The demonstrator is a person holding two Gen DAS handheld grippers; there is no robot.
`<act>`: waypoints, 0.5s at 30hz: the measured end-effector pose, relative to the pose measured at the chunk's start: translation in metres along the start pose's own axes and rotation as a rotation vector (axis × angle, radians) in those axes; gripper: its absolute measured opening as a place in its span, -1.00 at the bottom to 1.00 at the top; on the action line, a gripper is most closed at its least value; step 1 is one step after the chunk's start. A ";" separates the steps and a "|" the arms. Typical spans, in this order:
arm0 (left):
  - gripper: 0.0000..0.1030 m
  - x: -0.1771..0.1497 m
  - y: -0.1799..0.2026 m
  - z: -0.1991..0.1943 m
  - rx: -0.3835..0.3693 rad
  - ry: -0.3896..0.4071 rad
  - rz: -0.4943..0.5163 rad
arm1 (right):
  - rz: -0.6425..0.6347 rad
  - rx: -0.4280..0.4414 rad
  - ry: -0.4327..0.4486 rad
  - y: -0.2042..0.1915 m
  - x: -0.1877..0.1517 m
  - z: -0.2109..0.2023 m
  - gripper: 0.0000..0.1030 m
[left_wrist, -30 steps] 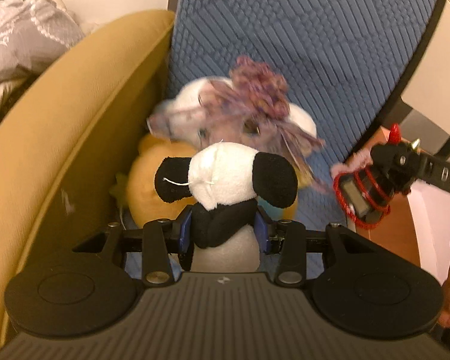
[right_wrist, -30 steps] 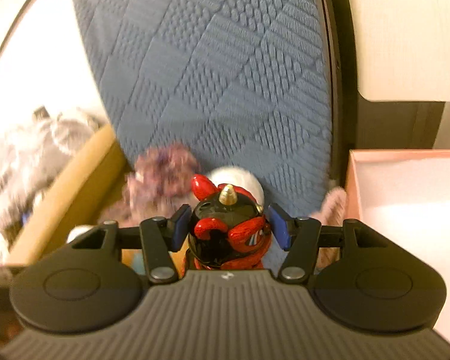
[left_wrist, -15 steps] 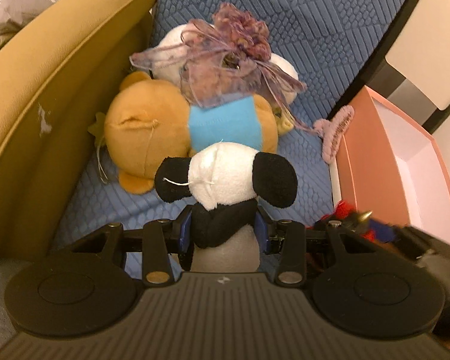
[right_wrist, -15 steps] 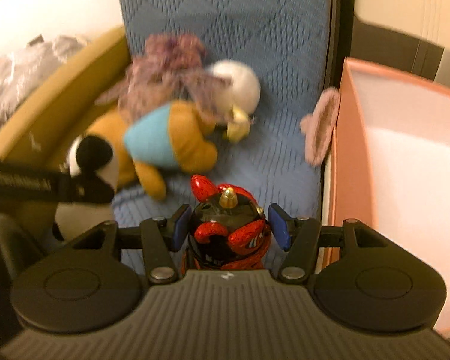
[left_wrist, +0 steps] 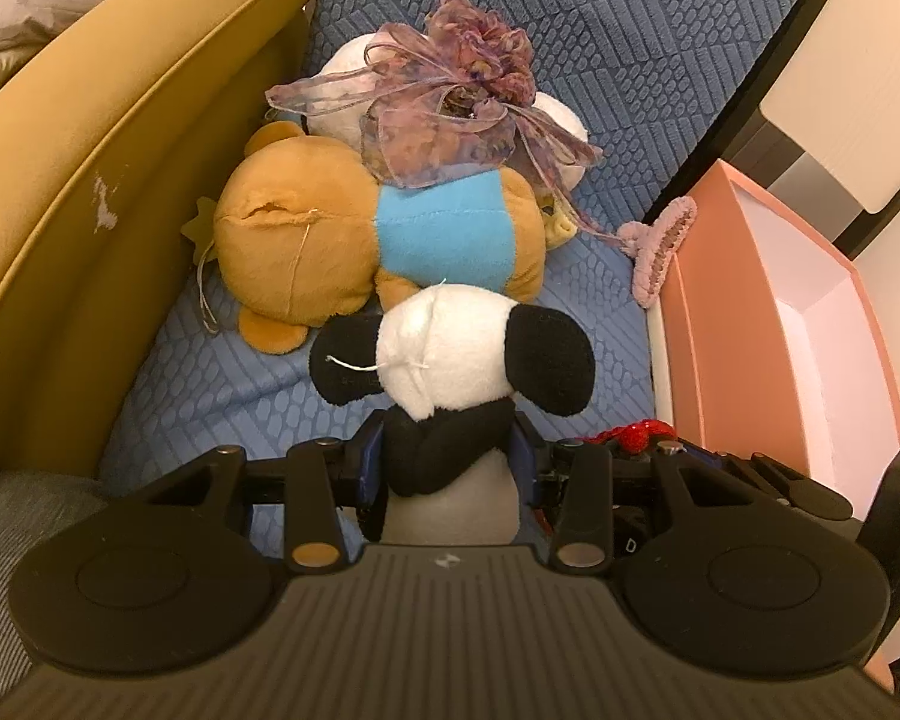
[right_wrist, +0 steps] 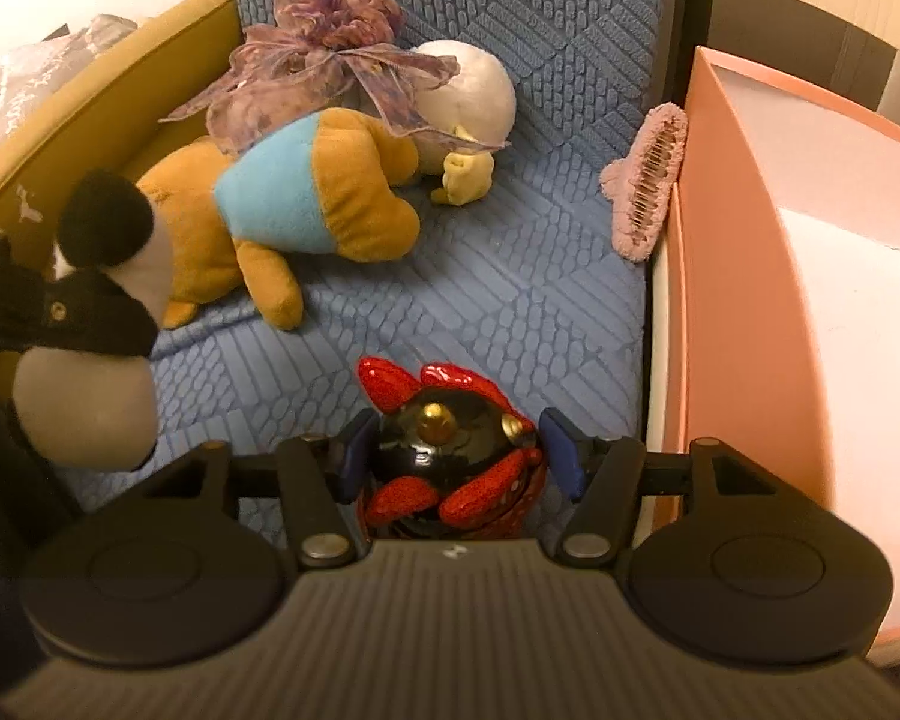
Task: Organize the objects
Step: 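Carry the panda with the left tool while the right tool carries the figurine to the box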
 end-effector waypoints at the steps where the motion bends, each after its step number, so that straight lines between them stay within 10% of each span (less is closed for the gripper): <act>1: -0.08 -0.001 0.001 -0.003 -0.002 0.003 0.001 | 0.004 0.007 0.005 -0.001 0.001 -0.007 0.20; 15: -0.07 -0.014 0.025 -0.068 -0.047 0.063 0.022 | 0.072 0.029 0.100 -0.007 0.020 -0.137 0.20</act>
Point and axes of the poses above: each gripper's, at about its wrist camera, not at the fingertips, and z roughly the way its jaws point, y to its right, x to its top, the point moved 8 cm from there along z, roughly the way its jaws point, and after that the axes turned 5 degrees about -y, right-handed, at the moved point
